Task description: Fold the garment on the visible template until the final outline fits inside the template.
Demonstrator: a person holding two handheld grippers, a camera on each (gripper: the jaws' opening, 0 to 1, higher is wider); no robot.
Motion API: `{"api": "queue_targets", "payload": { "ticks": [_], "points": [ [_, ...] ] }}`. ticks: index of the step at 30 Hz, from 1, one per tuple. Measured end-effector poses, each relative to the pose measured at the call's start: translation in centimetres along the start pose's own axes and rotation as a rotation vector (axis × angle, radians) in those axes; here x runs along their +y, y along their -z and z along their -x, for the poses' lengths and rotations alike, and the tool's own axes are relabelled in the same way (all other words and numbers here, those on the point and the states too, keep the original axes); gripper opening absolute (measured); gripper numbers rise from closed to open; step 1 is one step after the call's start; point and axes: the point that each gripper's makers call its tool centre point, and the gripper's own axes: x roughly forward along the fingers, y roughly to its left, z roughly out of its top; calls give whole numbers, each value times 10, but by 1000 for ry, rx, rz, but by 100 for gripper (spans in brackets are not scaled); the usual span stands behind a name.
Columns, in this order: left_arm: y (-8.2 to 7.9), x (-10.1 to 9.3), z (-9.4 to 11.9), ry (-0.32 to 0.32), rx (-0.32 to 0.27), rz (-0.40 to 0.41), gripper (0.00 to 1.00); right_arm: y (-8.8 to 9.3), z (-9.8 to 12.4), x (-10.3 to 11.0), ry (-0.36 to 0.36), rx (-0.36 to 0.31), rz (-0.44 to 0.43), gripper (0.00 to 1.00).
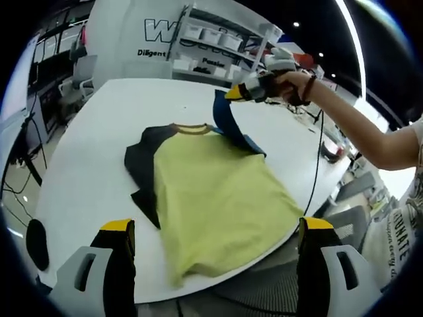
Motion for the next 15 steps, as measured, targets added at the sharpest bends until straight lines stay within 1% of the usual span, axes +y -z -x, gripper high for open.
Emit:
{"api": "queue_targets", "payload": {
  "ticks": [1, 5, 6, 9, 10, 11, 13, 15],
  "points": [
    [1, 1, 0, -5, 5, 3, 99, 2, -8, 9, 10, 7, 11, 0],
    [2, 1, 0, -2, 7, 5, 98, 5, -23, 26, 8, 13, 22, 0],
    [2, 2, 0, -2, 7, 5, 99, 9, -28, 30, 12, 33, 55, 0],
    [2, 3, -1, 0, 7, 9, 98, 14, -36, 38, 24, 44, 71, 0],
    [2, 3, -1, 0, 8, 11, 98, 17, -39, 41, 22, 53, 93, 0],
    [2, 4, -1, 0, 7, 12, 98, 24, -45, 46, 23, 74, 106, 0],
    [3, 4, -1, 2, 11, 14, 98, 28, -49, 51, 9, 91, 144, 0],
    [3, 5, -2, 1, 11, 18, 98, 35, -56, 56, 18, 101, 168, 0]
  ]
}}
